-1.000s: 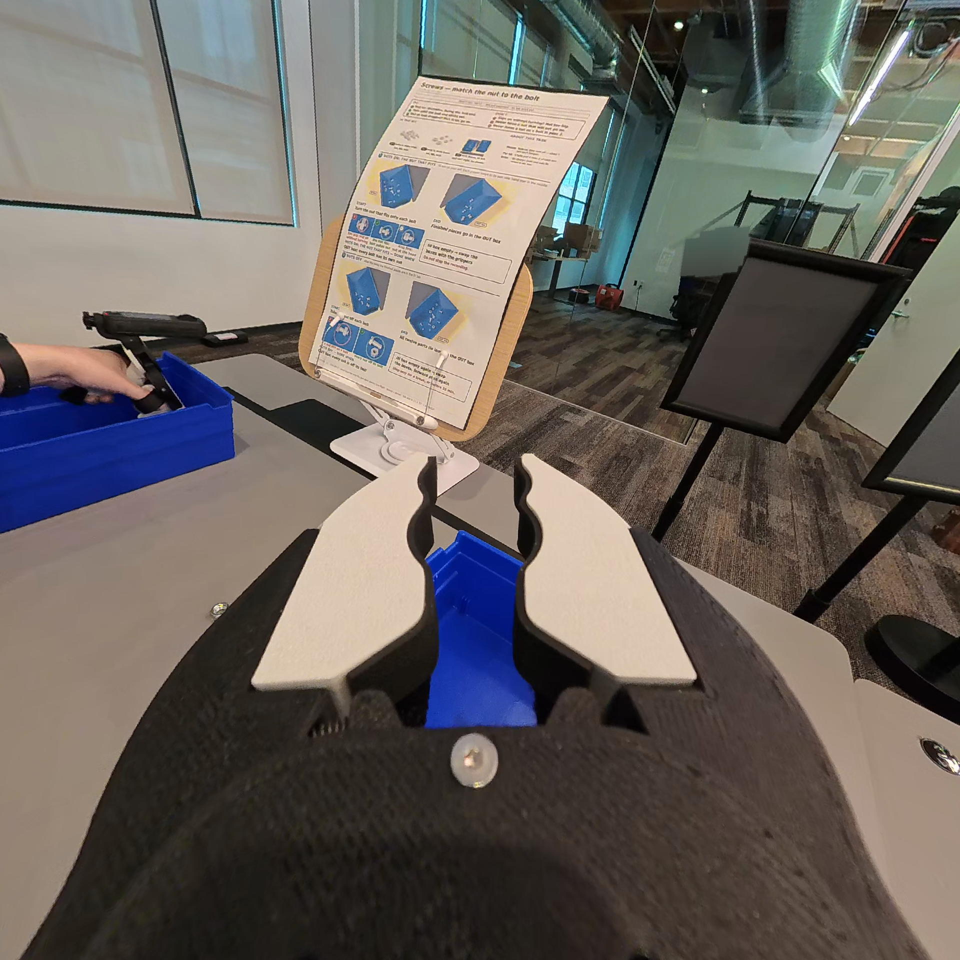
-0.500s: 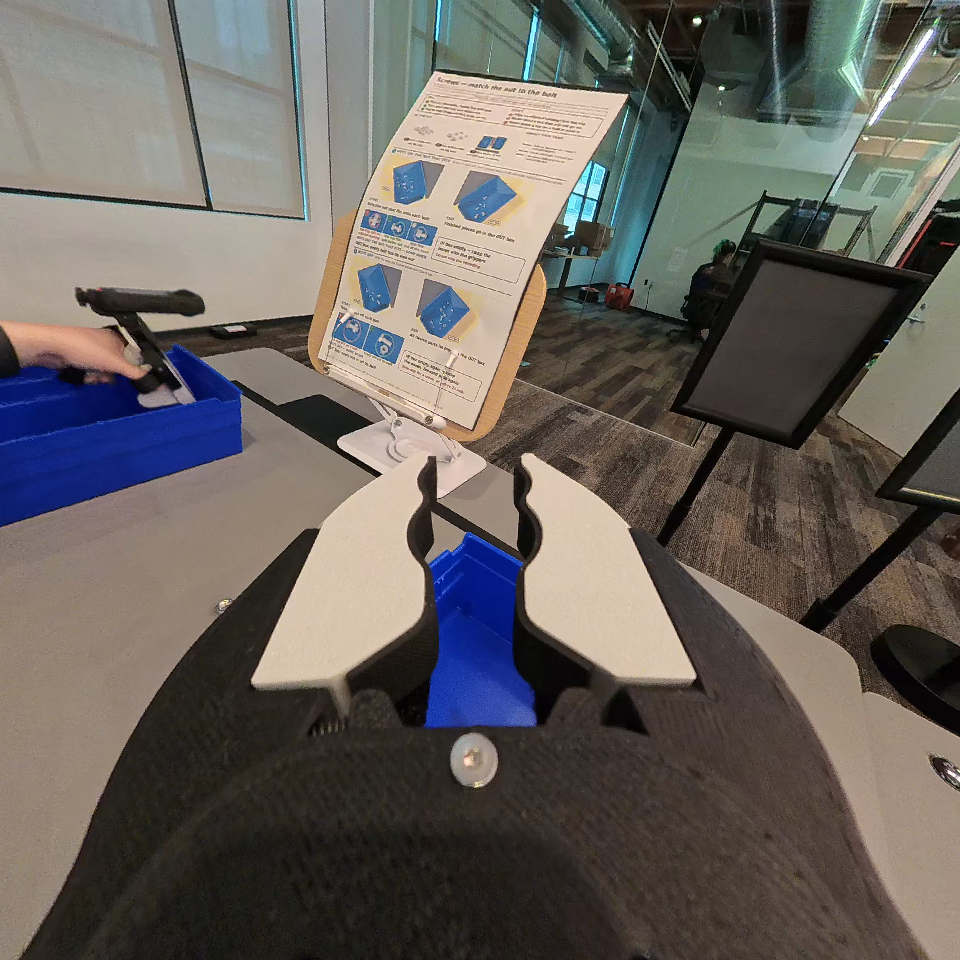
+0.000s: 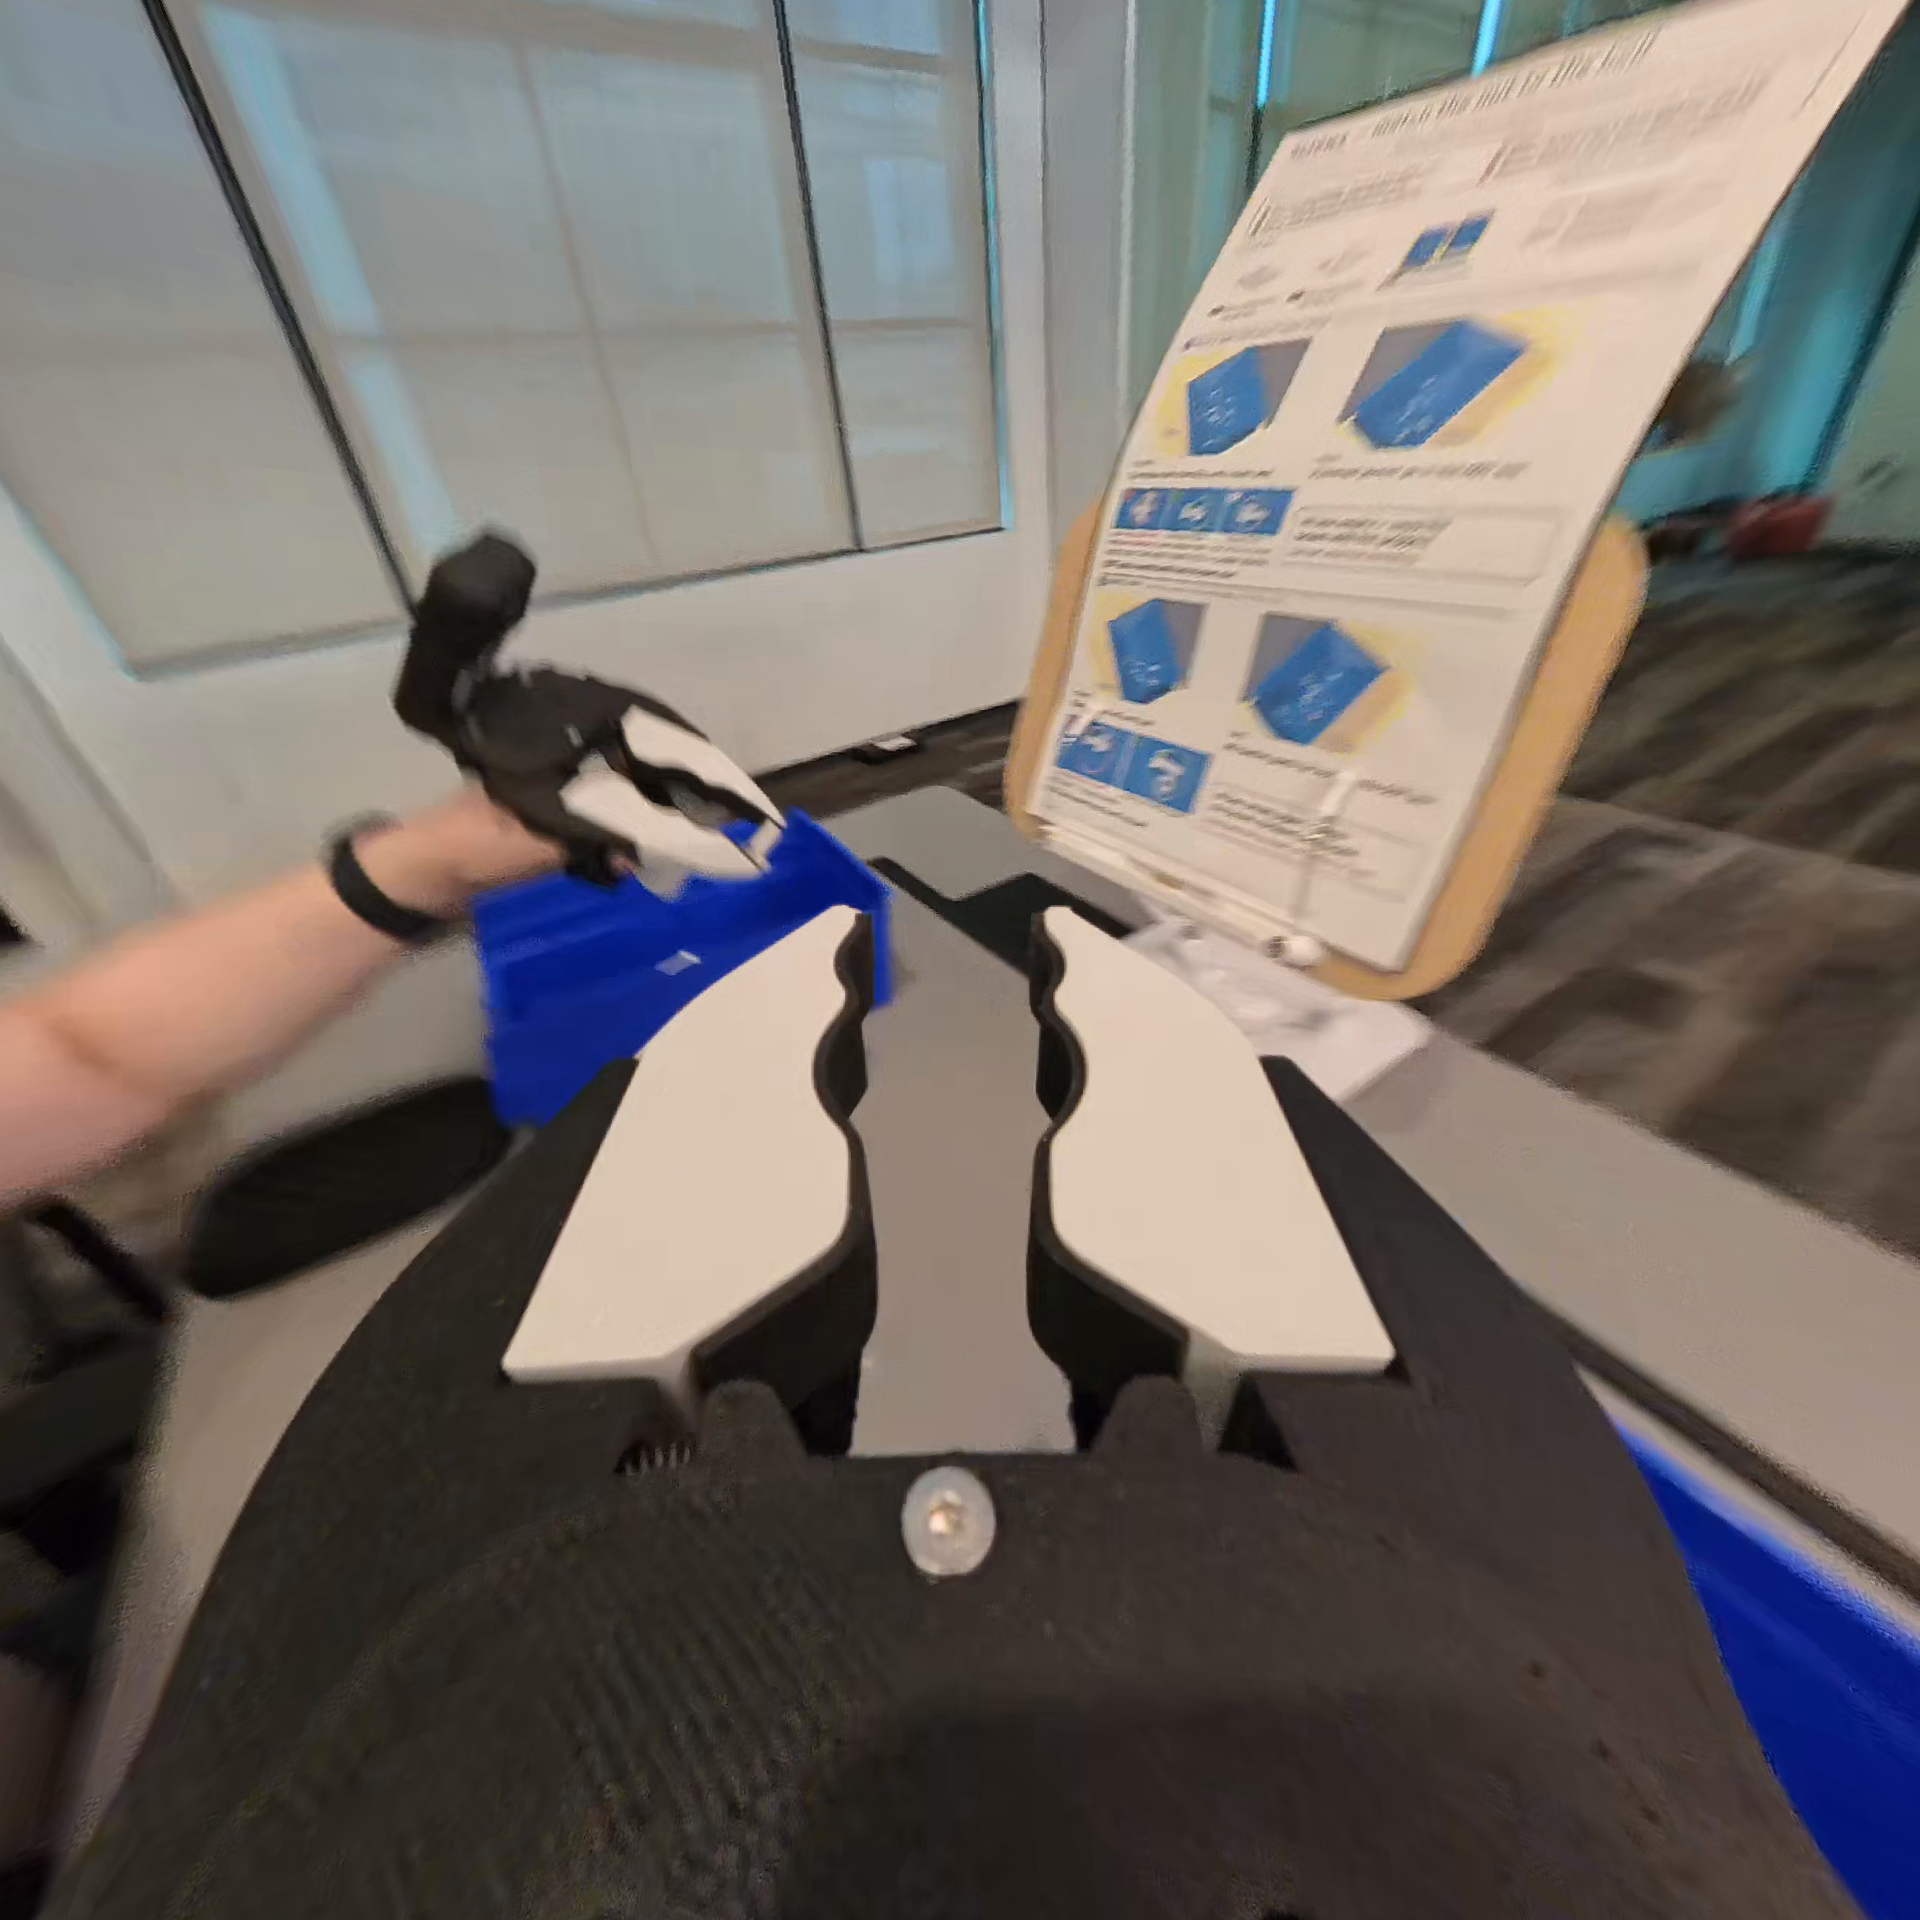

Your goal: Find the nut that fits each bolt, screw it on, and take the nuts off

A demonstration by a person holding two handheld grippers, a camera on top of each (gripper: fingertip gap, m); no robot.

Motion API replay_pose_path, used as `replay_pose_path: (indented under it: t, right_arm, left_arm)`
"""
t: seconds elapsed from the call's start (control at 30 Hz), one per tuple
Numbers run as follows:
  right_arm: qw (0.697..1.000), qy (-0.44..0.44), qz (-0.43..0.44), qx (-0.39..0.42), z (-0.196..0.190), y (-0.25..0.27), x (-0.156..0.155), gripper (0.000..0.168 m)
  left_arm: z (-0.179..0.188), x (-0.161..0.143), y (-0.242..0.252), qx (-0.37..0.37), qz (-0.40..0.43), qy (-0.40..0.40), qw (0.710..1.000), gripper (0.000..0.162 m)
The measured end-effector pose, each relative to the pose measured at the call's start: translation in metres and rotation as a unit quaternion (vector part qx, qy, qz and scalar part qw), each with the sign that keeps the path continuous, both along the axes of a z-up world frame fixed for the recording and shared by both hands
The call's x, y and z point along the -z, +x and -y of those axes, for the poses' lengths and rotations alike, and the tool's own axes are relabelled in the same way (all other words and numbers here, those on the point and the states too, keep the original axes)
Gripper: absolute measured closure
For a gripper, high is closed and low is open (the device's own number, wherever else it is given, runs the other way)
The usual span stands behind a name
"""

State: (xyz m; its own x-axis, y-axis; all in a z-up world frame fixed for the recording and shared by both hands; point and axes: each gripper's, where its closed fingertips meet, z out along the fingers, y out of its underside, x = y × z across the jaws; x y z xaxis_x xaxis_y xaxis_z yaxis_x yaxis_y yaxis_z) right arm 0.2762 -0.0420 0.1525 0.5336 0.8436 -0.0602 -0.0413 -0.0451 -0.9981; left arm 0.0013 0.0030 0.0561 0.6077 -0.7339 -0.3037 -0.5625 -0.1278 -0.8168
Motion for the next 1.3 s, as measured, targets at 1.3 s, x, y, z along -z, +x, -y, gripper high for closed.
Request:
replay_pose_path:
  t: [1.3]
  right_arm:
    - [0.875,-0.300,-0.039,-0.377,0.038,-0.186,0.103,0.158]
  left_arm:
    - [0.086,0.010,0.113,0.164,0.008,0.196,0.967,0.132]
